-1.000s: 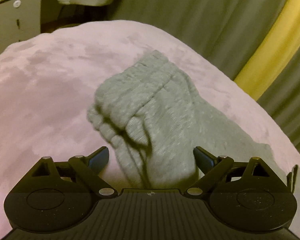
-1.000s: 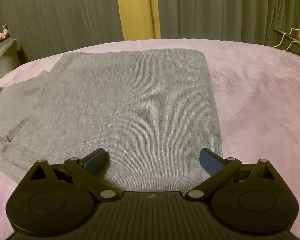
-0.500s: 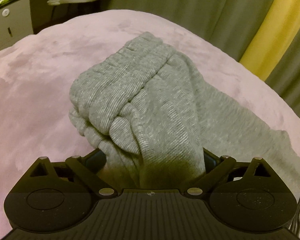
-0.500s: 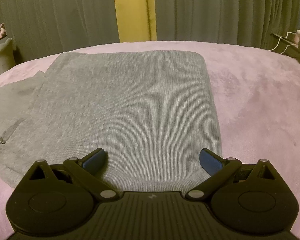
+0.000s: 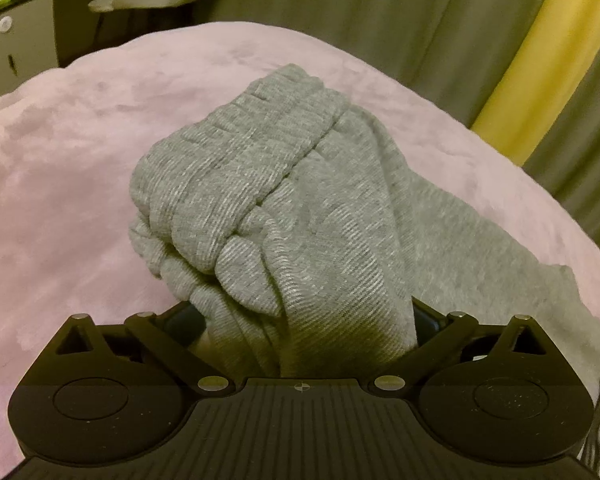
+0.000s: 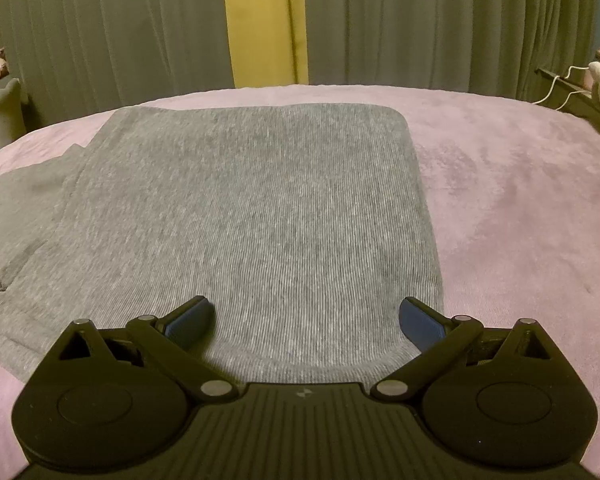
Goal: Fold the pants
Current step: 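Grasp the bunched leg cuffs with the left tool and lift them, then fold the held cuffs over onto the pants with the left tool and release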
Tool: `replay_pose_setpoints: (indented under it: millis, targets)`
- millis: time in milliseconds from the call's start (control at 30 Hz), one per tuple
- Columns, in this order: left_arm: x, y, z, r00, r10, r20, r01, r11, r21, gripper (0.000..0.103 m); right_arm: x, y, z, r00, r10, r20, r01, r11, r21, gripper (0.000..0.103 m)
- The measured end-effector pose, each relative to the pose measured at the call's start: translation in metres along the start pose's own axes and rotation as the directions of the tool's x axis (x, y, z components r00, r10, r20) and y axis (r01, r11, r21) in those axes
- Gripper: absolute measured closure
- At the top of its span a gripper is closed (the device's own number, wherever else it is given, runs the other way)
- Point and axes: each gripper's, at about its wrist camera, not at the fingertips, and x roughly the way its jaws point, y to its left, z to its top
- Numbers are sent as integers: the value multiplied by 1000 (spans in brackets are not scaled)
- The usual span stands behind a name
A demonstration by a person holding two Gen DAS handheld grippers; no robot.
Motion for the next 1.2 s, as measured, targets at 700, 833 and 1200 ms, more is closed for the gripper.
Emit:
replay_pose_setpoints:
  millis: [700,833,1200]
  targets:
    - [-5,92,6,924,-382,34,368,858,-359,17,0,0,0,1000,0,1,0,1000,-2,3]
    - [1,96,4,903,-427,55,414,824,-387,10,0,1,0,1000,-3,3,3,1000,0,3]
    - [30,78,12,898,-431,88,425,798,-427,71,0,1,0,1000,-12,1,12,1000,-2,3]
